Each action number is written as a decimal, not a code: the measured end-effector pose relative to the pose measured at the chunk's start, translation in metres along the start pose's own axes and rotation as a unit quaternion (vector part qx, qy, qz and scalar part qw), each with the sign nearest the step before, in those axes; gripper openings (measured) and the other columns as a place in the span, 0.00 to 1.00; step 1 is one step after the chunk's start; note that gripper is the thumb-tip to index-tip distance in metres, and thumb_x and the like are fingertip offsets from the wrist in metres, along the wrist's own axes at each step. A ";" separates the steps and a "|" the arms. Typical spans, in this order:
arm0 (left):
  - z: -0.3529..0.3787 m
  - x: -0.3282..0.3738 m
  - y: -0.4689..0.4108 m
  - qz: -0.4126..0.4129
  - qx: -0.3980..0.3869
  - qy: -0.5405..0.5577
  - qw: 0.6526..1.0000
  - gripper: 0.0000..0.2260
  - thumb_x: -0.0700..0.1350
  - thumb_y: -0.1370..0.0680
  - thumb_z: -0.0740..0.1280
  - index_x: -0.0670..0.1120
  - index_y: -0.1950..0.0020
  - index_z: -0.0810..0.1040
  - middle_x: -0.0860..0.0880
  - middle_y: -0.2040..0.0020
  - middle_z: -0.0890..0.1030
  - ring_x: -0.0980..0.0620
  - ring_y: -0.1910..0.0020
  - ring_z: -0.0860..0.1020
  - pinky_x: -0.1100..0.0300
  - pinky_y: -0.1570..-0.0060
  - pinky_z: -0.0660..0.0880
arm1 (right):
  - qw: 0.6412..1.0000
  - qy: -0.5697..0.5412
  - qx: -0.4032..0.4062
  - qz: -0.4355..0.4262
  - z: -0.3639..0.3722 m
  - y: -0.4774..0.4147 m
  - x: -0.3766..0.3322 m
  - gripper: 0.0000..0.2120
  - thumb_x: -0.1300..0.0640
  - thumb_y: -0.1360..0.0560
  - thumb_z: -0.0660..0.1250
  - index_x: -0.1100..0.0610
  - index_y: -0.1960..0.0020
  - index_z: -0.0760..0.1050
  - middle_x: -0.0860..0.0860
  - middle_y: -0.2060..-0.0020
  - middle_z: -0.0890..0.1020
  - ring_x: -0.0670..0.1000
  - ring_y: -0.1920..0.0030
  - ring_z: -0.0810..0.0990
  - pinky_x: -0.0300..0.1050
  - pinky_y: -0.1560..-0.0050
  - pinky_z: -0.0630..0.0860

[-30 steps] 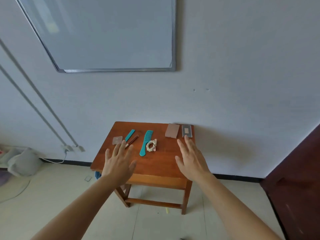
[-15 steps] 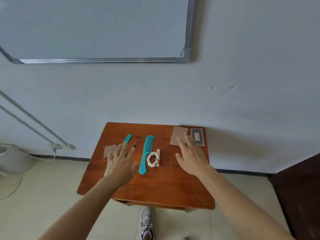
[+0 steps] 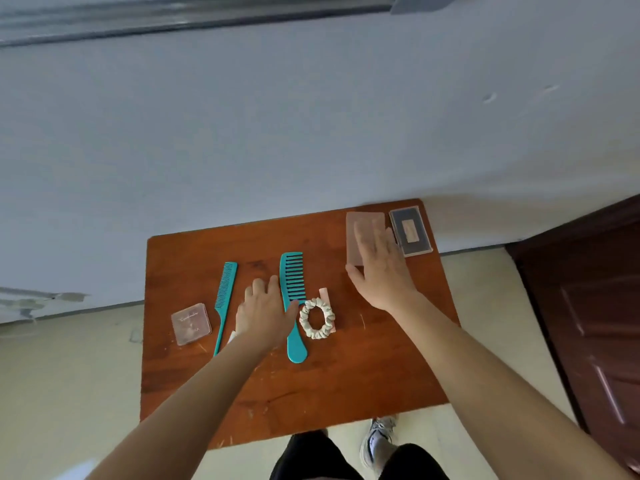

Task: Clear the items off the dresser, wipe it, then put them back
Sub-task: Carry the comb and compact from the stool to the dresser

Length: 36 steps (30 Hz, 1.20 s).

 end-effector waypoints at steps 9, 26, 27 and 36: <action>0.012 0.018 -0.010 -0.035 0.030 0.040 0.998 0.33 0.61 0.24 0.65 0.46 0.26 0.58 0.46 0.34 0.68 0.46 0.34 0.68 0.52 0.42 0.76 | 0.994 -0.023 0.074 -0.081 0.038 0.054 -0.002 0.13 0.46 0.22 0.66 0.53 0.43 0.75 0.55 0.30 0.71 0.61 0.25 0.62 0.60 0.31 0.70; -0.049 0.032 0.042 0.031 0.131 0.168 0.977 0.22 0.45 0.20 0.64 0.55 0.27 0.64 0.49 0.39 0.79 0.50 0.48 0.80 0.57 0.64 0.80 | 0.993 -0.001 0.087 -0.078 -0.019 0.080 0.011 0.30 0.49 0.25 0.68 0.46 0.28 0.59 0.55 0.26 0.61 0.57 0.31 0.67 0.54 0.38 0.76; -0.059 0.039 0.046 0.048 0.143 0.172 0.974 0.22 0.45 0.20 0.64 0.54 0.27 0.64 0.49 0.40 0.79 0.50 0.50 0.81 0.59 0.66 0.78 | 0.991 -0.002 0.110 -0.079 -0.032 0.086 0.016 0.29 0.48 0.25 0.67 0.46 0.28 0.59 0.55 0.26 0.61 0.57 0.31 0.67 0.54 0.38 0.76; -0.138 0.158 0.074 0.339 0.196 0.160 0.906 0.19 0.46 0.19 0.62 0.55 0.29 0.66 0.50 0.44 0.80 0.48 0.52 0.80 0.54 0.60 0.77 | 0.941 -0.009 0.323 0.104 -0.139 0.186 0.082 0.28 0.48 0.23 0.64 0.48 0.25 0.62 0.57 0.25 0.61 0.60 0.29 0.64 0.58 0.34 0.72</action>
Point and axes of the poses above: each hand's wrist, its own y-axis away from the middle knuckle, its own z-axis out of the palm, x = y × z, the point moved 1 cm from there along -y, towards the middle knuckle
